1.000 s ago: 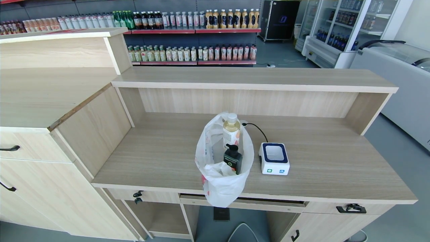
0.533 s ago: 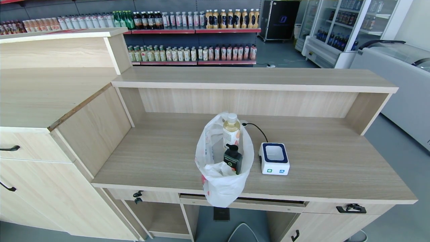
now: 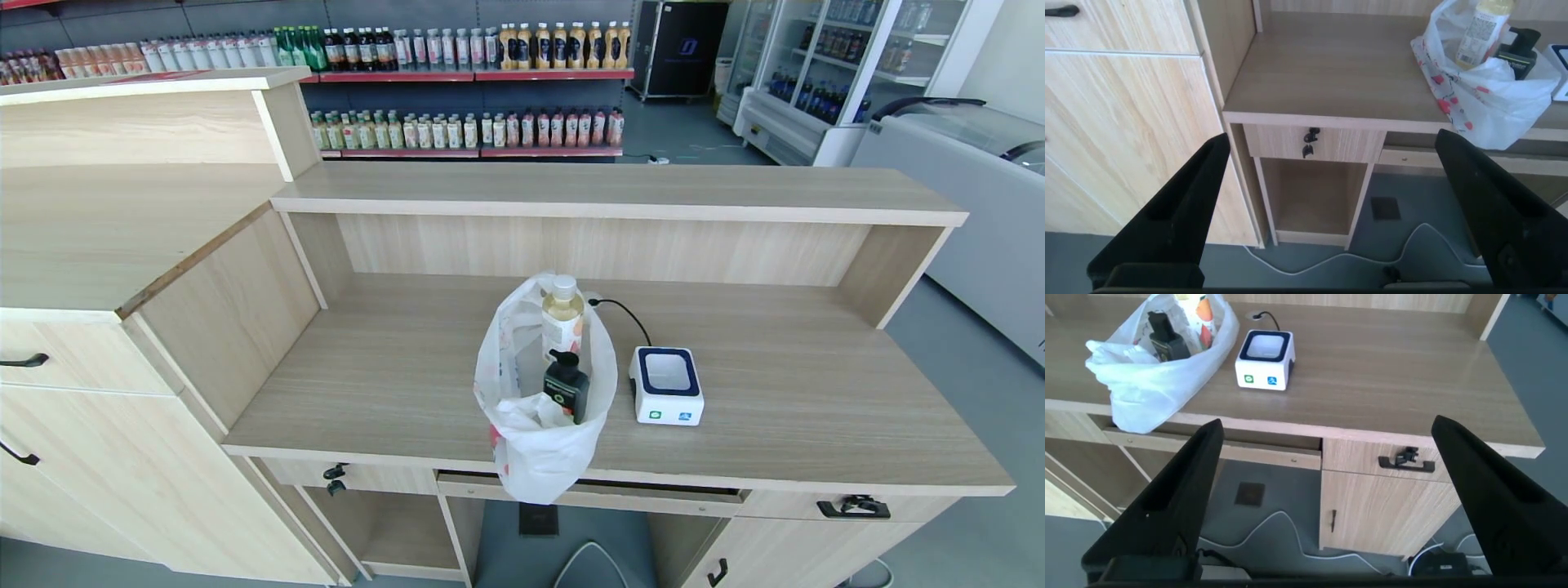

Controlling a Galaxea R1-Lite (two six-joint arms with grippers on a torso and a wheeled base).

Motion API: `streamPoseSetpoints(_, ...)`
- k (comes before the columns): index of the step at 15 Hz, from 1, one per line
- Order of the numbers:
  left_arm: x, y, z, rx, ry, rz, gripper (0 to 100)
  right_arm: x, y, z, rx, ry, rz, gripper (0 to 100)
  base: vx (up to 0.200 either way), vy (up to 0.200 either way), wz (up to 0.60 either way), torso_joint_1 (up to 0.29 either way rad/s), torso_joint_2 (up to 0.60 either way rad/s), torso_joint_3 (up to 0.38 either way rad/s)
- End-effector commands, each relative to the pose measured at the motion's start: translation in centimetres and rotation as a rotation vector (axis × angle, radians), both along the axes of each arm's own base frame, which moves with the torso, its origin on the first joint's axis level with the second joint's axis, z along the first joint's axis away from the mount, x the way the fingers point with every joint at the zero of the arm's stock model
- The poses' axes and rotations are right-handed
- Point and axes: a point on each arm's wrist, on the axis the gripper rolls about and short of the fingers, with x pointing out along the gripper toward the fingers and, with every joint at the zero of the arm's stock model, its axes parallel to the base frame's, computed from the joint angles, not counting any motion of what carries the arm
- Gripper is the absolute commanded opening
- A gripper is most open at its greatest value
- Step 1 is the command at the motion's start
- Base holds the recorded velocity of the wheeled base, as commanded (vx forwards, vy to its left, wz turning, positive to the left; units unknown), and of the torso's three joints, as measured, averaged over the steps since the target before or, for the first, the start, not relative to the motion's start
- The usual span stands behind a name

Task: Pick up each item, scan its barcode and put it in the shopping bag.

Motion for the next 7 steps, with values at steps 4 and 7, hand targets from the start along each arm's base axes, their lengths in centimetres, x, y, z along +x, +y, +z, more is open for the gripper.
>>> streamPoseSetpoints(4,0.00,0.00,0.00,0.000,0.000,0.000,100,0.02,0.00,0.01,0.007,0.002,-0.001,100,0.000,0.000,0.00,0.000,0.00,0.000)
streamPoseSetpoints(7,0.00,0.00,0.00,0.000,0.000,0.000,100,0.02,-0.01,-0.01,0.007,0.003,-0.003,100,0.000,0.000,0.00,0.000,0.00,0.000)
